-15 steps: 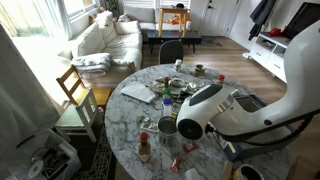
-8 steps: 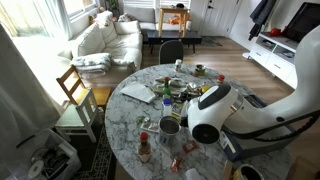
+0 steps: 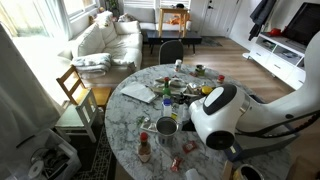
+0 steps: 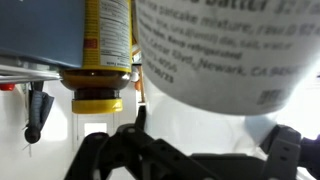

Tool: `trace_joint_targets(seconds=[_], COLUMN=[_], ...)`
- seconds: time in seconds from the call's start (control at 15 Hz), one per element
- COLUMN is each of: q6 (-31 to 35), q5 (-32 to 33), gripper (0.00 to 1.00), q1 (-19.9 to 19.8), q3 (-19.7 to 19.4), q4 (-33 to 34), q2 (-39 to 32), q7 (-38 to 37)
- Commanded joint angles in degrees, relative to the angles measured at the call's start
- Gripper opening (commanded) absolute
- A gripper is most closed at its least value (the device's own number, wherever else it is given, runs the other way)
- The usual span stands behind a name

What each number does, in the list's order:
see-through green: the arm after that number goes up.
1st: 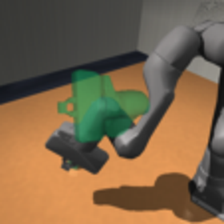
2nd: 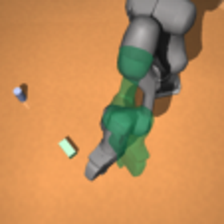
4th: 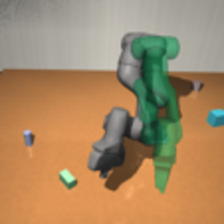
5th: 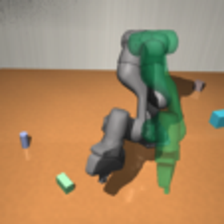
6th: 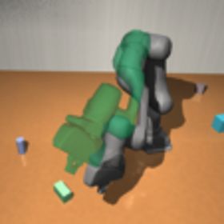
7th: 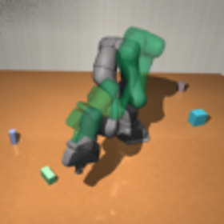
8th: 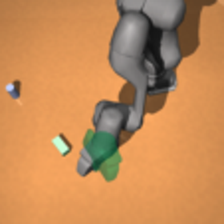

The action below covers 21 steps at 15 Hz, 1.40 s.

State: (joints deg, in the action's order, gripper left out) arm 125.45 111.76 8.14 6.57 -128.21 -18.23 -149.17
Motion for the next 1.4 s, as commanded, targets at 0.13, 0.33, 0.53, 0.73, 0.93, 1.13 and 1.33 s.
trace_joint_targets(seconds=[0.13, 0.33, 0.53, 0.73, 0.93, 1.13, 1.33], q6=[0.52, -1.10, -1.16, -1.99, -5.81, -11.13, -13.13], q5=[5.15, 6.64, 7.30, 7.13, 6.82, 6.54, 5.90], gripper=[0.71, 0.71, 0.71, 0.71, 0.71, 0.71, 0.71], q1=[-1.72, -1.39, -1.08, -0.89, -0.40, 0.15, 0.28], q3=[1.06, 1.23, 1.85, 2.30, 2.63, 3.11, 3.95], q4=[-4.96, -4.80, -3.73, -4.06, -3.89, -3.38, -2.53], q2=[3.08, 2.13, 0.18, -0.51, -1.64, -3.26, -5.27], q7=[-0.16, 0.51, 2.24, 5.28, 7.63, 8.39, 8.64])
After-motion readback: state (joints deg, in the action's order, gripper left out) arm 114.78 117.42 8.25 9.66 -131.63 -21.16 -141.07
